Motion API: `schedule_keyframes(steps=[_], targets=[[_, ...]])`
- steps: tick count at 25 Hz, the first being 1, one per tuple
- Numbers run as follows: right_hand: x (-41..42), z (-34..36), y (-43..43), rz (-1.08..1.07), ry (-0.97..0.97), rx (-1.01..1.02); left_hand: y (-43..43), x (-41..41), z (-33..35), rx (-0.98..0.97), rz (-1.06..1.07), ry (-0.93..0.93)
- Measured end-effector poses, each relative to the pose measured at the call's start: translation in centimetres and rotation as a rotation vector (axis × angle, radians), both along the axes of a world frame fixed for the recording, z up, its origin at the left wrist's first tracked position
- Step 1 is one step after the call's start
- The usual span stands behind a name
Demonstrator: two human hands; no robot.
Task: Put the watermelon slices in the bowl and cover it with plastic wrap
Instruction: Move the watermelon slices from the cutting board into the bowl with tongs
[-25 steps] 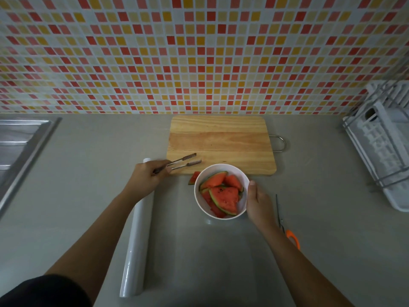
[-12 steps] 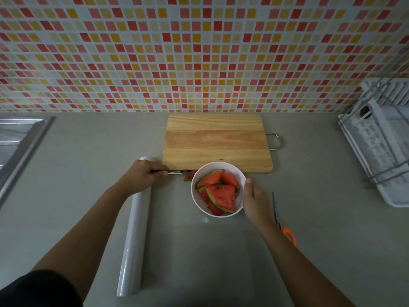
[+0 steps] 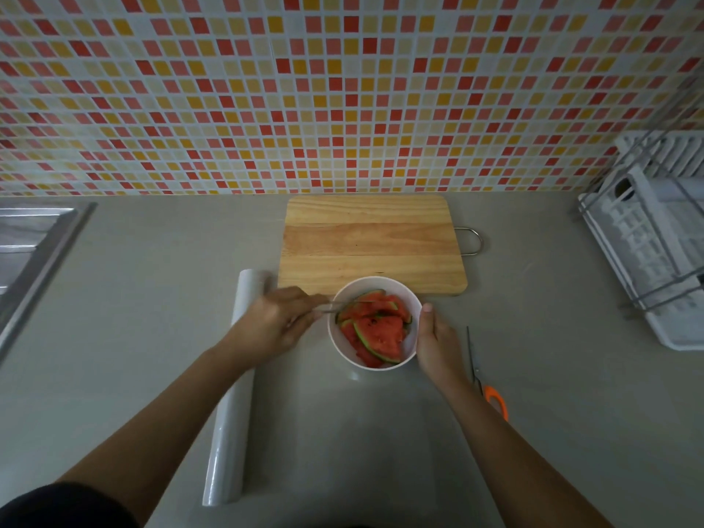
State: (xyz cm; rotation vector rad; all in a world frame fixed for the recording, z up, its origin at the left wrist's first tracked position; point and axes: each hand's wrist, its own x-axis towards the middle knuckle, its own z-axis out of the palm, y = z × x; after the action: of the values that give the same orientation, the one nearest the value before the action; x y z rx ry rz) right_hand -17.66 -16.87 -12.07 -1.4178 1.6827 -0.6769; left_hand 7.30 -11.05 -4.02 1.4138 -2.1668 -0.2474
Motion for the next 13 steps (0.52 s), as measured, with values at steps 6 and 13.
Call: schedule_keyframes(steps=[6, 13], targets=[[0.0, 0.2, 0.1, 0.003, 0.007, -0.004, 2.4, -0.7, -0.4, -0.053, -0.056, -0.155], [0.0, -0.4, -0.1, 0.004, 0.031, -0.067, -3.7, 1.0, 0.9, 0.172, 0.589, 0.167]])
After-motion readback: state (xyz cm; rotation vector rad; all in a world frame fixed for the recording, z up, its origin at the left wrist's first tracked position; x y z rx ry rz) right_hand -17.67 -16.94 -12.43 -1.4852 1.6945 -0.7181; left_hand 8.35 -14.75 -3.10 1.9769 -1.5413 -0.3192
